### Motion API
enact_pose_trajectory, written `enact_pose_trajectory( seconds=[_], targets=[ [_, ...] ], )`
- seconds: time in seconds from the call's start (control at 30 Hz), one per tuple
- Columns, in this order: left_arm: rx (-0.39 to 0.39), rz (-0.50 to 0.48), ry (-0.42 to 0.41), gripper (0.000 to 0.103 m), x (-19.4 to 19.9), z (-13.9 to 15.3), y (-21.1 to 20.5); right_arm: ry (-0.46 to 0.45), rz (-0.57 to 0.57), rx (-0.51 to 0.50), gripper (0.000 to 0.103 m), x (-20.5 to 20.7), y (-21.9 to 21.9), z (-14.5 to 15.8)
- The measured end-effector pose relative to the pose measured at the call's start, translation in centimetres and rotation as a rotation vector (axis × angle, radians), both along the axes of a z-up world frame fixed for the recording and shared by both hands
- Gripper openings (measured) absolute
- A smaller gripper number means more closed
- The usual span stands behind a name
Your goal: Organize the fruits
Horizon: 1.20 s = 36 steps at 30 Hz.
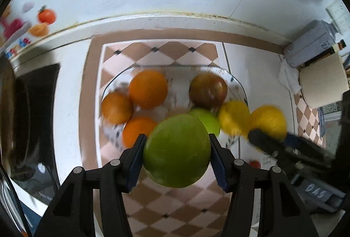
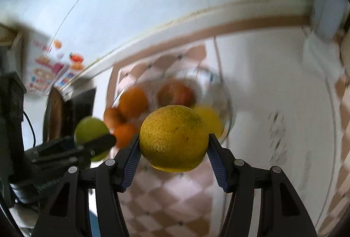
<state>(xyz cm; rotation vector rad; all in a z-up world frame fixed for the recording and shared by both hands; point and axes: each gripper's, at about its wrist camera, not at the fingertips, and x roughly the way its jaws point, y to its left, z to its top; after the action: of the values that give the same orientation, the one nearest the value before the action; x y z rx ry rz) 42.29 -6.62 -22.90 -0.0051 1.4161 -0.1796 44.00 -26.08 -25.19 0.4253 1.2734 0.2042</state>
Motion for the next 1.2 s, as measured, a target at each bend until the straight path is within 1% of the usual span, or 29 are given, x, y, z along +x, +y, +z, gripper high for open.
enact_pose_trajectory(
  seconds=[0.07, 0.13, 0.23, 0.37, 0.5, 0.53, 0.57, 0.6, 0.63, 0.67, 0.77, 0.8, 0.83, 0.9, 0.97, 1.03, 1.13, 1.2],
  targets=[
    [-0.006, 0.006, 0.037, 0.053, 2.2, -1.2, -0.9, 0.019, -0.010, -0.012, 0.062, 2.5, -1.0, -0.9],
    [0.011, 0.011, 0.071, 0.053, 3.7, -2.2, -1.7, 0.052, -0.015, -0.012, 0.062, 4.7, -1.3, -2.3],
    [0.033, 0.021, 0.120, 0.053, 5.3, -4.0, -2.0, 0.101, -0.012, -0.004, 0.062, 6.4, -1.8, -4.2],
    [0.025, 0.057, 0.185, 0.053, 6.2, -5.9, -1.9, 0.157, -0.001, 0.019, 0.062, 7.0, -2.0, -6.1],
    [0.012, 0.096, 0.229, 0.053, 6.3, -7.2, -1.6, 0.197, 0.009, 0.031, 0.063, 7.1, -2.1, -7.1],
    [0.004, 0.105, 0.234, 0.056, 6.2, -7.3, -1.5, 0.197, 0.007, 0.040, 0.063, 7.0, -2.3, -7.2],
    [-0.009, 0.105, 0.225, 0.068, 6.3, -7.3, -1.5, 0.203, 0.007, 0.052, 0.064, 7.0, -2.4, -7.2],
    [-0.011, 0.105, 0.215, 0.084, 6.3, -7.1, -1.5, 0.208, 0.008, 0.049, 0.067, 7.1, -2.3, -7.2],
    [-0.004, 0.105, 0.208, 0.088, 6.3, -7.0, -1.6, 0.211, 0.012, 0.036, 0.073, 7.1, -2.2, -7.2],
    [-0.001, 0.106, 0.203, 0.090, 6.3, -6.8, -1.5, 0.208, 0.013, 0.031, 0.075, 7.1, -2.3, -7.1],
    [-0.001, 0.118, 0.195, 0.091, 6.0, -6.2, -1.2, 0.209, 0.017, 0.017, 0.076, 6.8, -2.2, -6.6],
    [-0.001, 0.121, 0.188, 0.091, 5.9, -5.9, -1.1, 0.206, 0.018, 0.009, 0.079, 6.6, -2.1, -6.3],
    [0.000, 0.123, 0.181, 0.091, 5.7, -5.7, -0.9, 0.198, 0.018, -0.006, 0.084, 6.3, -2.1, -5.8],
    [0.003, 0.129, 0.165, 0.091, 5.4, -5.1, -0.7, 0.174, 0.029, -0.049, 0.091, 5.7, -1.7, -4.7],
    [0.019, 0.133, 0.135, 0.091, 4.7, -4.1, -0.2, 0.146, 0.043, -0.110, 0.091, 4.9, -1.1, -3.6],
    [0.053, 0.138, 0.098, 0.091, 3.8, -3.2, 0.1, 0.117, 0.052, -0.169, 0.095, 3.8, -0.5, -2.4],
    [0.086, 0.143, 0.050, 0.091, 2.2, -2.1, 0.7, 0.084, 0.059, -0.228, 0.095, 2.1, 0.3, -1.2],
    [0.102, 0.147, 0.027, 0.091, 0.8, -1.4, 1.1, 0.068, 0.062, -0.251, 0.095, 0.7, 1.0, -0.5]
  ],
)
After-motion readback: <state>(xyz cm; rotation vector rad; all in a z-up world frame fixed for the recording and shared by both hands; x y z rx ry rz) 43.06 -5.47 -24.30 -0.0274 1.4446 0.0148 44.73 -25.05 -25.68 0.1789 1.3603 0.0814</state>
